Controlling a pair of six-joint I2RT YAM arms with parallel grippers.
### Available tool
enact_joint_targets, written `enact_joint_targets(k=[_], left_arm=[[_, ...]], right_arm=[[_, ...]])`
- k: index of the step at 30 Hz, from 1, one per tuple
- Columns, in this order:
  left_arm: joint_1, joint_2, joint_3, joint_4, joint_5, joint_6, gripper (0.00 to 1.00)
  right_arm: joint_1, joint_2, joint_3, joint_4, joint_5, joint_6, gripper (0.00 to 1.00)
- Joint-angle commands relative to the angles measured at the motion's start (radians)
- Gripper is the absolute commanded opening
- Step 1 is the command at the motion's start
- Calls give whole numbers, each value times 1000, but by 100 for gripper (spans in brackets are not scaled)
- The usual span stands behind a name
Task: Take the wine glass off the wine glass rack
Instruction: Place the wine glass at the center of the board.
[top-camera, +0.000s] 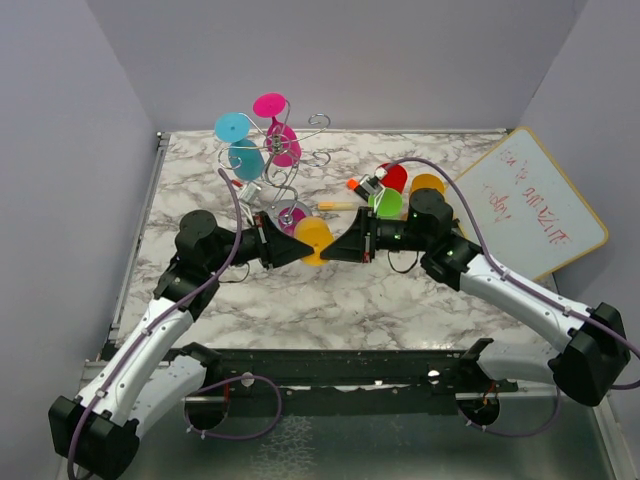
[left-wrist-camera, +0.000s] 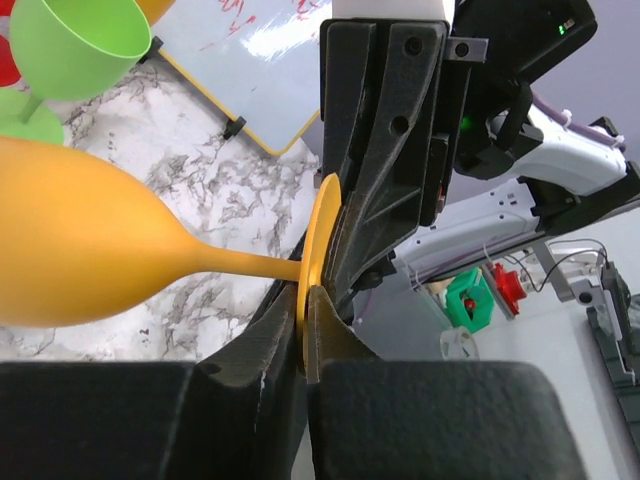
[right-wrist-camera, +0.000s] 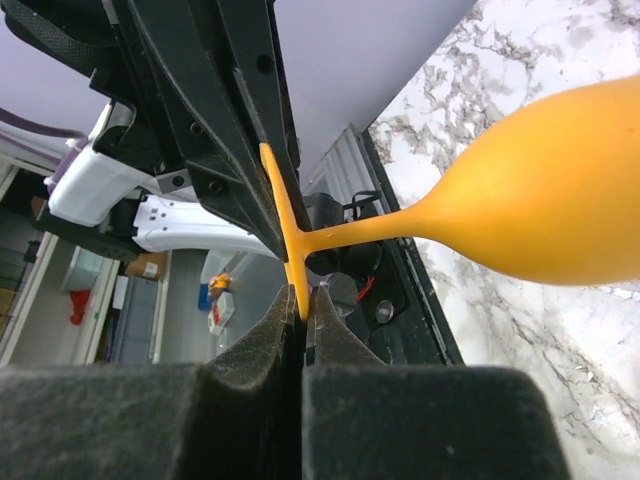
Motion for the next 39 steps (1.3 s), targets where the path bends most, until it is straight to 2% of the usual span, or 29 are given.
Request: enact_joint_targets(k=[1, 5, 9, 11, 19, 22, 25, 30, 31, 33, 39], left_arm=[[-29, -2, 24, 25, -4, 26, 0], [-35, -21, 9, 25, -23, 22, 0], [-37, -35, 4, 20, -2, 39, 0], [-39, -47, -4, 15, -1, 44, 0], [-46, -129, -99, 11, 25, 101, 0], [-47, -154, -129, 3, 44, 113, 0], [-46, -189, -141, -27, 35, 165, 0], [-48, -244, -159, -35, 14, 243, 0], [-47, -243, -158, -37, 21, 251, 0], [-48, -238, -155, -35, 46, 262, 0], [-48, -248, -169, -48, 80, 310, 0]], right_arm=[[2, -5, 28, -52, 9, -45, 2], [2, -43, 49, -169, 97, -100, 21], [2, -93, 74, -329, 227, -149, 51], [2, -128, 76, -368, 291, -161, 58], [2, -273, 71, -524, 631, -190, 71], [2, -298, 66, -566, 696, -195, 73], [2, -303, 62, -575, 748, -179, 74], [2, -276, 81, -604, 743, -181, 77], [2, -266, 87, -615, 730, -181, 79], [2, -236, 107, -638, 690, -185, 98], [2, -131, 248, -776, 796, -180, 100]])
